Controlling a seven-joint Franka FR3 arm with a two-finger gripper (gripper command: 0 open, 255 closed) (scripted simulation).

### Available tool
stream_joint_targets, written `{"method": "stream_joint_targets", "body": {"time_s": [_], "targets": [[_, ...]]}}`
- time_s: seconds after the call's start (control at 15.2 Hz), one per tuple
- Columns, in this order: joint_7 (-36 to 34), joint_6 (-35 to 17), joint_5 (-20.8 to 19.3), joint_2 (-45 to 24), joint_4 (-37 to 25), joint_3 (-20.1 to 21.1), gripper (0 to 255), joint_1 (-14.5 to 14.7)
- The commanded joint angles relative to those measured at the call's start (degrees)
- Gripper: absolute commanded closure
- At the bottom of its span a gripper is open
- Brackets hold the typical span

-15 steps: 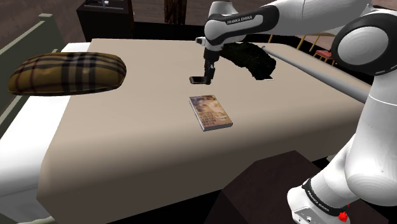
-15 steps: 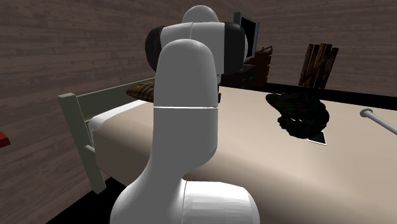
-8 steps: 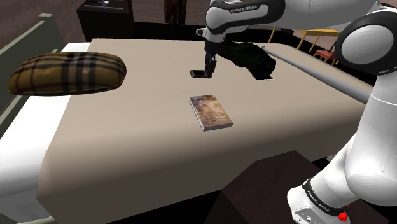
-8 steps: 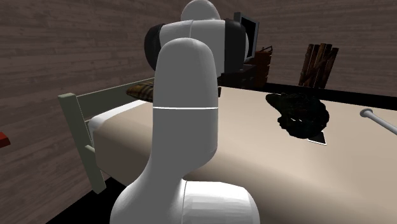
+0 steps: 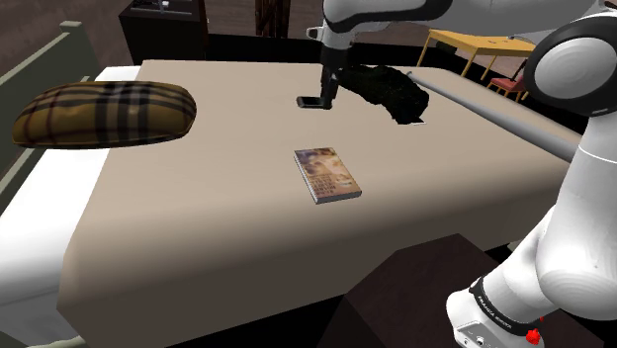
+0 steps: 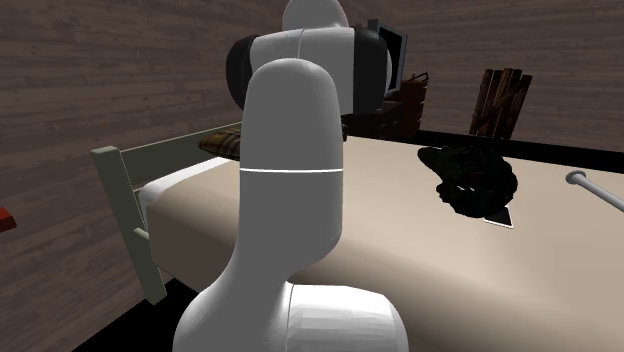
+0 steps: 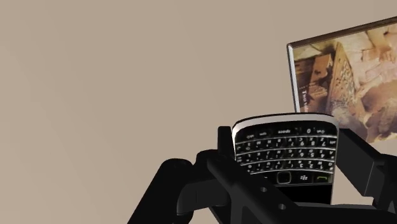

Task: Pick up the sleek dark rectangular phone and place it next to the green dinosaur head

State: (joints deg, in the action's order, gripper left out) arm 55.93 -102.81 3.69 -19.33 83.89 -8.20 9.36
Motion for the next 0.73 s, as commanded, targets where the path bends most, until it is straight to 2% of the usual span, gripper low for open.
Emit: {"method": "stream_joint_targets", "body": {"time_s": [0.0,0.66], "targets": [[0.05,1.51,-0.02,0.06,-1.43,-0.05,255,-0.1],[-0.11,9.7,0.07,-0.9,-10.58,-0.12,255,-0.44]]}}
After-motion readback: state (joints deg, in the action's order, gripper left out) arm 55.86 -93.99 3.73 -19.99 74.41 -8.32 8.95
